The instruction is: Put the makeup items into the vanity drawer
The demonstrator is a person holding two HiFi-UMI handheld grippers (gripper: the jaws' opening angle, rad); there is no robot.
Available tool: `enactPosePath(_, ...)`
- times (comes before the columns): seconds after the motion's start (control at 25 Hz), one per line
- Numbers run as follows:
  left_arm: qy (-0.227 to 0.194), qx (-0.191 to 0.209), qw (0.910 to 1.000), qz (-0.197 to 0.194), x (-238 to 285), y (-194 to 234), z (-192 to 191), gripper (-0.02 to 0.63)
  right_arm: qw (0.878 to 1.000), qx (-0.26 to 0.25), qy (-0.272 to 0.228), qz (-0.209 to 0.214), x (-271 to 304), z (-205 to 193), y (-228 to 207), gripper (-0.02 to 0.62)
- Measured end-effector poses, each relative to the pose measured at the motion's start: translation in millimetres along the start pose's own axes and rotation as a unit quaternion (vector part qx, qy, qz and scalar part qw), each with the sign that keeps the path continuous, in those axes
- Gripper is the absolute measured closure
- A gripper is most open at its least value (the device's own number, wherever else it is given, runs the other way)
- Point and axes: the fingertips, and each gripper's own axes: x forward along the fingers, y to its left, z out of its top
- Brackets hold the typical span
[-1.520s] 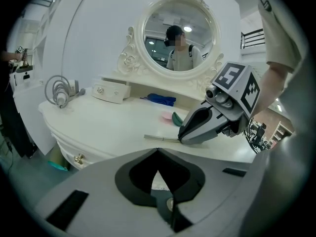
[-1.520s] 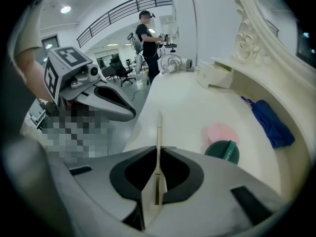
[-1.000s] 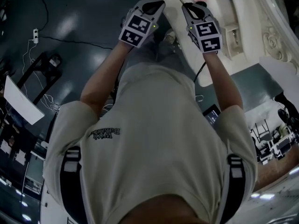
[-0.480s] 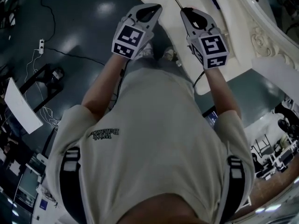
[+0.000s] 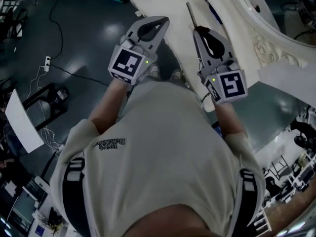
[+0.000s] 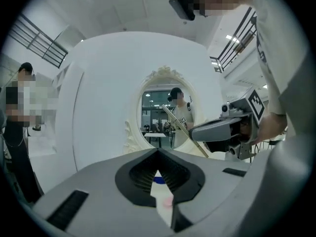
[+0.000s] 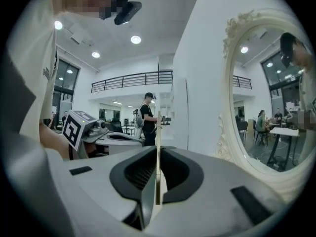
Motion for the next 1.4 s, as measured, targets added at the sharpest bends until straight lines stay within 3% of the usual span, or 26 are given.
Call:
enactPosePath(0.24,-0.040,0.014,0.9991,-0.008,-18,-20,29,0.592,0.999,0.000,-0.030,-0.016,-27,12,7,0.565)
enactPosePath(0.84,-0.031,0.005,0.9986,-0.044,-13,-37,25,0.592,0.998,0.021,-0.045,-0.047,-44,7,3,0.565)
enactPosePath(1.4,0.004,0.005,0.9908,-0.135,61,-82,11,0.592,0.987,0.005,-0.010,-0.158,-80,-17,-67,0.565)
